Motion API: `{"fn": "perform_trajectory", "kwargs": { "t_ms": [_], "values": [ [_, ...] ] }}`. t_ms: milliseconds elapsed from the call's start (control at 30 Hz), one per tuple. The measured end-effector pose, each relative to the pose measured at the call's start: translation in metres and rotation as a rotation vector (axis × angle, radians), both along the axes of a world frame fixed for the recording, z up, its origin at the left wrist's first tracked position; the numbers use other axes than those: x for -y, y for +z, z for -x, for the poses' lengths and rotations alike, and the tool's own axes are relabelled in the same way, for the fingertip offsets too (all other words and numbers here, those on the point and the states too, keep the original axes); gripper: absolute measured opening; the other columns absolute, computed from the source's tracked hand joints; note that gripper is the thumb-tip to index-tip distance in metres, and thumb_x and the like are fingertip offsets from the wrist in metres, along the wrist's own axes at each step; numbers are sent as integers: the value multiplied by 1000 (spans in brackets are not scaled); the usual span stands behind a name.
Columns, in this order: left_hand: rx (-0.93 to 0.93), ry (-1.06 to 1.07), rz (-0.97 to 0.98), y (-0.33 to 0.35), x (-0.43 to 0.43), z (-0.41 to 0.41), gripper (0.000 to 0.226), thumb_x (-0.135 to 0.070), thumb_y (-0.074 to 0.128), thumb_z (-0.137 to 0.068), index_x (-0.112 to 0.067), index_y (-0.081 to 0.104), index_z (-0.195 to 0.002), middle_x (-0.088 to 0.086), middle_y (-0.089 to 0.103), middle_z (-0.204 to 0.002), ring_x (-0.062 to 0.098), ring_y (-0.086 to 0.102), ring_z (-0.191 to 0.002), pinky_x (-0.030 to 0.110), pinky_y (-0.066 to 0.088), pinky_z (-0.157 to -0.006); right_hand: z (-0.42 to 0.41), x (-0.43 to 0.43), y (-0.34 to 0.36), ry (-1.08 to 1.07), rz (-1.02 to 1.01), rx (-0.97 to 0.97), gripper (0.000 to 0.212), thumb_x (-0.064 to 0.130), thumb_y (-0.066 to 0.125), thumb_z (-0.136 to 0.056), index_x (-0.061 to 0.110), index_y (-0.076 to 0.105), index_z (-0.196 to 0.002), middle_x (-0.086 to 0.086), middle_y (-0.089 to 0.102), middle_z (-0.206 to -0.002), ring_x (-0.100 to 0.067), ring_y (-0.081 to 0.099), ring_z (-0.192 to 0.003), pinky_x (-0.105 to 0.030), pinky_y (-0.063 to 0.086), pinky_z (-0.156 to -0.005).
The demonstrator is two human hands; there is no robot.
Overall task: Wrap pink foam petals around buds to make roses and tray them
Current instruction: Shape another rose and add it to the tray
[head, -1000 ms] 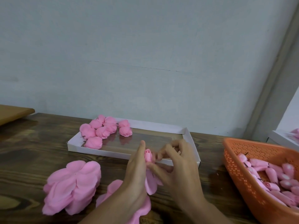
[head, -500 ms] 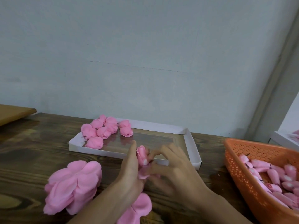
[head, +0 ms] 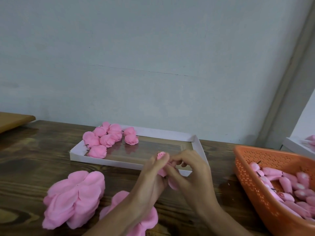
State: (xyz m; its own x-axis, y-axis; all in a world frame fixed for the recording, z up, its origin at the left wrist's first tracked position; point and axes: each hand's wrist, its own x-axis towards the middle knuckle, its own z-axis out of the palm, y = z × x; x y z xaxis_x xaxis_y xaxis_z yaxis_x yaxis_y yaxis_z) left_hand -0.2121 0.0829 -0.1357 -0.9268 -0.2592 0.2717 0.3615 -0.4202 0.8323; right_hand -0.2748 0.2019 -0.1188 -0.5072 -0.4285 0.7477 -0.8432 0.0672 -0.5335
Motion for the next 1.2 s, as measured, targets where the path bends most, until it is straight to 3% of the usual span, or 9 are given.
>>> {"fn": "perform_trajectory", "kwargs": {
  "t_ms": [133, 333, 567, 667, 767, 833, 967, 1100, 1200],
  "values": [
    [-45, -19, 51, 10, -3, -5, 30, -20, 64, -74, -5, 50, -96, 6, 57, -83, 20, 51, -78, 35, 42, -66, -1, 0, -2, -67, 32, -4, 19, 10, 89, -79, 23, 75, -82, 13, 69, -78, -14, 61, -82, -24, 47, -69],
    [-35, -91, 34, 11, -1, -6, 8, -12, 46, -91, -7, 51, -93, 16, 51, -96, 29, 46, -94, 46, 38, -82, -7, 0, 6, -68, 152, 111, 28, 47, 76, -75, 25, 60, -77, 10, 60, -73, -17, 59, -71, -30, 48, -63],
    [3, -250, -74, 9, 15, -6, 29, -15, 68, -91, -7, 71, -119, 20, 61, -105, 26, 67, -100, 37, 58, -88, -3, -1, 15, 34, 155, 545, 50, 27, 96, -70, 12, 49, -79, 3, 44, -64, -13, 38, -60, -36, 37, -57],
    [16, -238, -72, 9, 21, -6, 34, -13, 71, -86, -7, 74, -119, 23, 56, -111, 28, 69, -104, 38, 59, -86, -2, -3, 20, 75, 121, 635, 54, 39, 95, -69, 12, 50, -78, -1, 44, -64, -14, 41, -60, -35, 39, -59],
    [-39, -191, -55, 8, 23, -2, 37, -9, 59, -90, 5, 63, -124, 35, 63, -126, 47, 63, -122, 50, 57, -95, -5, -1, 23, 112, 97, 810, 68, 62, 87, -73, 6, 52, -90, -13, 59, -74, -21, 60, -64, -37, 48, -54],
    [-98, -103, -36, 9, 23, 1, 34, -9, 50, -91, 3, 61, -120, 35, 62, -129, 49, 61, -121, 53, 55, -95, -6, 0, 25, 114, 29, 904, 63, 58, 82, -80, 6, 53, -100, -12, 65, -80, -19, 64, -62, -36, 52, -49],
    [-71, 82, 4, 12, 34, 5, 35, -14, 51, -79, -7, 73, -106, 18, 72, -115, 30, 70, -97, 39, 59, -74, -7, 0, 23, 142, -81, 952, 45, 24, 89, -81, 5, 58, -106, -10, 70, -90, -20, 71, -62, -35, 60, -52],
    [-56, 64, -37, 11, 37, 12, 47, -26, 66, -69, 0, 72, -108, 14, 76, -116, 29, 73, -107, 39, 62, -73, -9, -1, 24, 174, 38, 897, 23, 7, 87, -82, -1, 69, -93, -12, 77, -81, -17, 74, -65, -24, 59, -58],
    [-49, 61, -43, 6, 31, 17, 37, -17, 58, -90, 3, 71, -119, 21, 74, -119, 38, 71, -113, 38, 62, -80, -12, -1, 24, 143, 126, 737, 11, 5, 84, -85, 4, 73, -87, -5, 78, -77, -15, 76, -72, -21, 58, -65]
  ]
}}
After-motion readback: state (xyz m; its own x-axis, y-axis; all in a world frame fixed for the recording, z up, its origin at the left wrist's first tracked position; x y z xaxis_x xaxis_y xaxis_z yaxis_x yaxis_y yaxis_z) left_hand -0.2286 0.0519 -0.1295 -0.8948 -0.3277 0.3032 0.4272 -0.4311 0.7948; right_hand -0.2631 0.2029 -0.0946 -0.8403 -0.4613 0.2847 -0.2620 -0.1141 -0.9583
